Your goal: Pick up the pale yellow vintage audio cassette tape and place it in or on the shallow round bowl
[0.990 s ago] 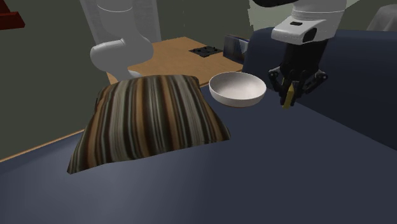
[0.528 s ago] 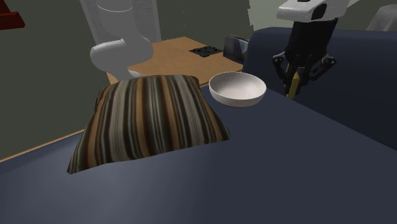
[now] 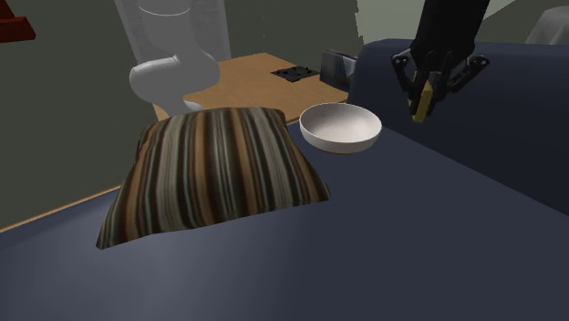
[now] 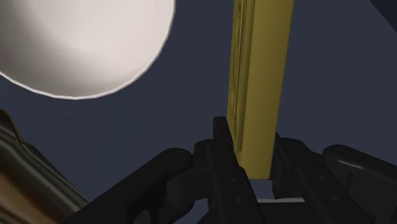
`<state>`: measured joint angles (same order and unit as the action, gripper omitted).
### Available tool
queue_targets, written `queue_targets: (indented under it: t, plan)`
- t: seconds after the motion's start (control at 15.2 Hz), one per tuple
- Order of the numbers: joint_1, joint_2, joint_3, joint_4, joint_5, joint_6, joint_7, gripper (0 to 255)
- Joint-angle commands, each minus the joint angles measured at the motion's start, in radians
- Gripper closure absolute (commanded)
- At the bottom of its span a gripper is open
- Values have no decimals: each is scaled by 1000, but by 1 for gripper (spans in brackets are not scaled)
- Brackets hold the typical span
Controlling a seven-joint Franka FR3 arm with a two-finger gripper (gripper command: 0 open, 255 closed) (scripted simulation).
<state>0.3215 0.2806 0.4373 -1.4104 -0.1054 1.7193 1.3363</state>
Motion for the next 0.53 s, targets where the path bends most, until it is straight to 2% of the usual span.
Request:
queue_targets:
  t: [0.0, 0.2, 0.46]
  plan:
    - [-21, -71, 3, -83, 29, 18, -12, 255]
    - [-54, -217, 2, -257, 93, 59, -47, 255]
    - [-73, -401, -17, -451, 174, 85, -100, 255]
